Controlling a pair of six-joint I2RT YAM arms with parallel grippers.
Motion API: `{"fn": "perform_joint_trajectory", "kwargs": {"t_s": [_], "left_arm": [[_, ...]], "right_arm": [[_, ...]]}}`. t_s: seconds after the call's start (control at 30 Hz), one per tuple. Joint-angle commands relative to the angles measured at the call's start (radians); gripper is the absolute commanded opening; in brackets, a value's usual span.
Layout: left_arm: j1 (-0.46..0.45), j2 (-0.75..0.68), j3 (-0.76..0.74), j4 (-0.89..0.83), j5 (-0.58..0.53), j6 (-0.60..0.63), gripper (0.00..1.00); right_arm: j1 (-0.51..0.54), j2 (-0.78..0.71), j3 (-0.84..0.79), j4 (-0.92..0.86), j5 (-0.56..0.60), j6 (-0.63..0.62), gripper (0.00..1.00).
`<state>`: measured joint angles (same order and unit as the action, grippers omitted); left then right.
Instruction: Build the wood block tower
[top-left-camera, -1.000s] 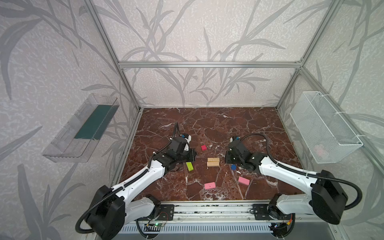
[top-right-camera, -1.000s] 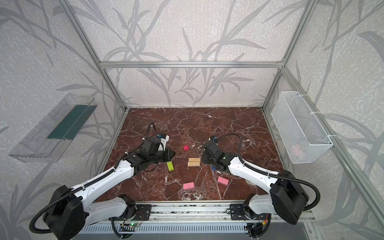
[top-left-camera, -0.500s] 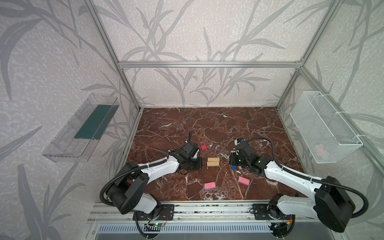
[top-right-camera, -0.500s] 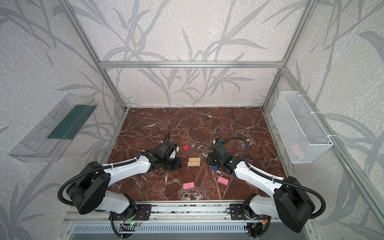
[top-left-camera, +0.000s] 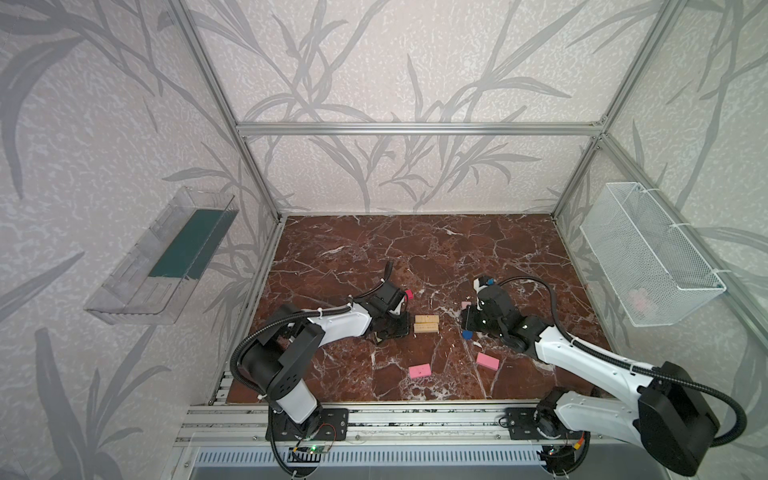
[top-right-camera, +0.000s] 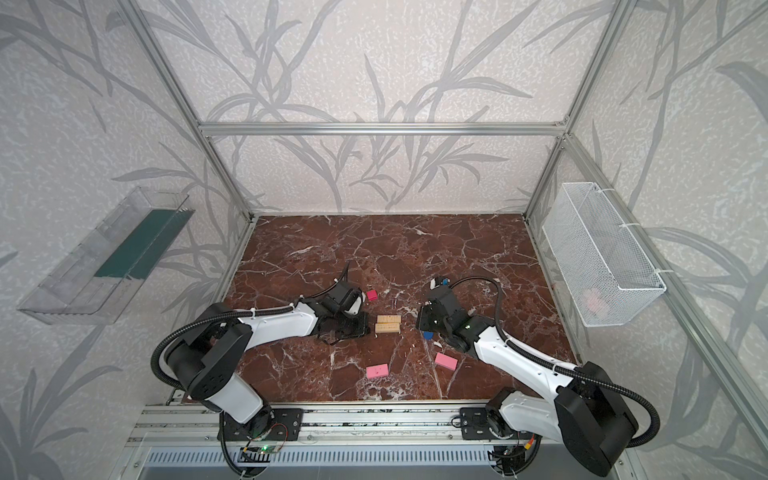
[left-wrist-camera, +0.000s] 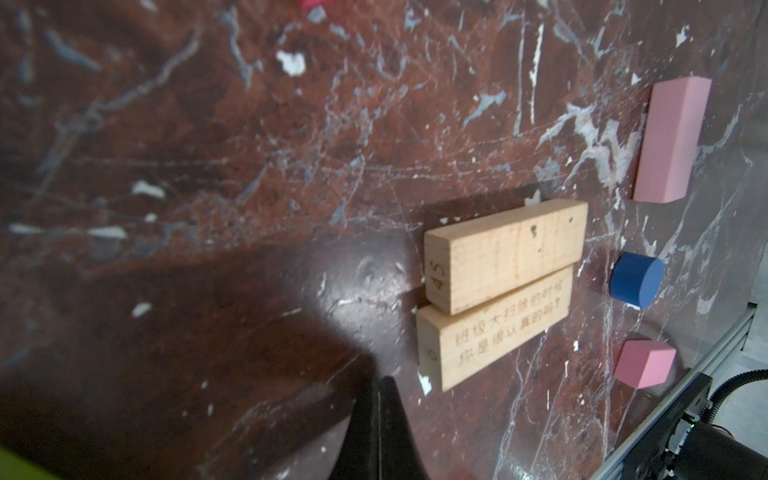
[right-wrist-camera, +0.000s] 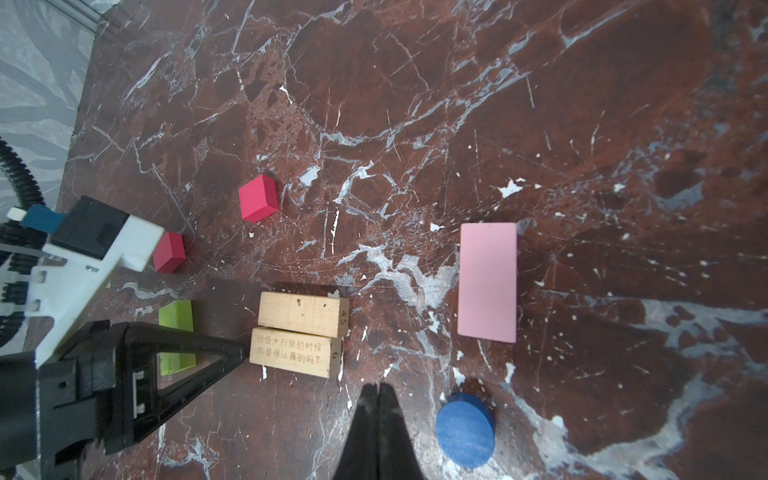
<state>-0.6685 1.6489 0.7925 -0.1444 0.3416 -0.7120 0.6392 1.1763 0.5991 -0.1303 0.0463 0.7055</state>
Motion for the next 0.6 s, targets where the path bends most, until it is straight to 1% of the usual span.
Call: {"fn": "perform_joint_trajectory", "kwargs": {"t_s": [0.0, 0.57], "left_arm": [[-0.005, 0.022, 0.024, 0.019, -0.005, -0.019, 0.00], [-0.006, 0.059, 0.031, 0.058, 0.027, -0.035, 0.00]], "right_arm": [[-0.006, -0.020, -0.010, 0.017, -0.002, -0.006, 0.00], [-0.012, -0.003, -0.016, 0.035, -0.014, 0.003, 0.00]]}}
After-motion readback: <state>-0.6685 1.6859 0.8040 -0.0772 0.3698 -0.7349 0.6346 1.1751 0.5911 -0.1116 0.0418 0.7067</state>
